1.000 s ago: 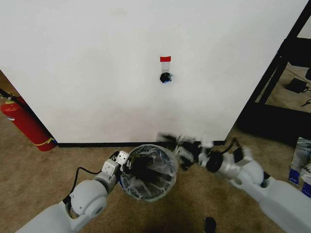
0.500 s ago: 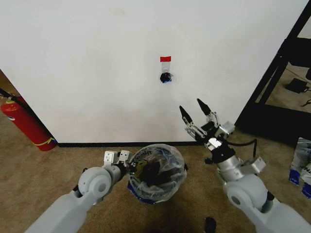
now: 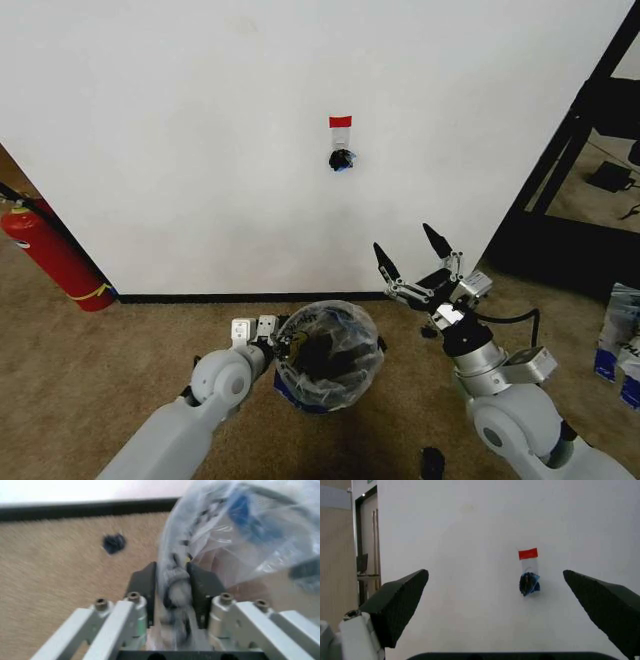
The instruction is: Pick up the garbage bag from the wall and place it over the trash bin.
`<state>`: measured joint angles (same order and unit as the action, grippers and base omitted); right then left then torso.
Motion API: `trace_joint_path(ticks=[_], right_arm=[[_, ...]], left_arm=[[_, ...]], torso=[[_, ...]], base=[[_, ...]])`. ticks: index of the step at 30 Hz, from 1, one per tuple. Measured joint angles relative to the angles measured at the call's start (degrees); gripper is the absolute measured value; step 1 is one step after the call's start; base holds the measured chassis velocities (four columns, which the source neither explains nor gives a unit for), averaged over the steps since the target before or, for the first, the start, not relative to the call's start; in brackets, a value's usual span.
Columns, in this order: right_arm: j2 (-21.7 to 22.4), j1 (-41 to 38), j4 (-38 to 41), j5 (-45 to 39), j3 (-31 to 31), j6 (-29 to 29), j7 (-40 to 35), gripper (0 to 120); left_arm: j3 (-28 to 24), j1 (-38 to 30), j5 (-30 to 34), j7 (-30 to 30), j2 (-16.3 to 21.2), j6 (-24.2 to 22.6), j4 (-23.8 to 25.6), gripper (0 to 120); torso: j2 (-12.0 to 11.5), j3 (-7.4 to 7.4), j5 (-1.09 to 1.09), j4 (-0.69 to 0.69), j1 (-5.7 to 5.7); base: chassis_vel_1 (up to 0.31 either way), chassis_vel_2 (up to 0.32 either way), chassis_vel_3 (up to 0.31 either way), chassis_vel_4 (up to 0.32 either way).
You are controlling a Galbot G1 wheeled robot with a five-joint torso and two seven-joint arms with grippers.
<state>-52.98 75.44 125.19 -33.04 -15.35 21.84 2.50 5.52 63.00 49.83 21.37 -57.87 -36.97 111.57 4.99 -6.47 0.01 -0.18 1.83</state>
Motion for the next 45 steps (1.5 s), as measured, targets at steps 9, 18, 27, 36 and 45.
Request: trace_joint_path(ticks=[9,18,27,36,45], right_arm=[[-2.97,0.59,-1.3,3.79,-0.59,0.91,0.4,100],[-9.77,11.74,-0.9,15.16,-8.72,2.28,-2.86,100],[-20.21,23.84,-5.63,24.91,-12.15,9.31,-4.44,100],[-22.24,23.73,-6.9,27.14,-10.64,9.62,-7.97,100],[-22.06,23.55,-6.89,27.01,-10.57,9.54,-7.96,100]], left_arm=[[11.48,12.55,-3.69,-2.06,2.98,2.04,13.01,60],[17.49,26.25,-32.32,-7.6,-6.45,26.79,21.77,89],[24.22,34.34,-42.73,-11.39,-16.49,42.09,24.49,100],[24.27,34.74,-41.44,-11.57,-18.48,40.63,25.81,100],[24.11,34.55,-41.13,-11.56,-18.33,40.31,25.8,100]], torso=[[0.0,0.0,0.0,0.02,0.0],[0.0,0.01,-0.01,-0.03,0.0],[0.0,0.01,-0.01,-0.01,-0.01],[0.0,0.0,-0.01,0.0,0.0],[0.0,0.0,-0.01,0.0,0.0]], base=[[0.0,0.0,0.0,0.0],[0.0,0.0,0.0,0.0],[0.0,0.0,0.0,0.0],[0.0,0.0,0.0,0.0],[0.0,0.0,0.0,0.0]])
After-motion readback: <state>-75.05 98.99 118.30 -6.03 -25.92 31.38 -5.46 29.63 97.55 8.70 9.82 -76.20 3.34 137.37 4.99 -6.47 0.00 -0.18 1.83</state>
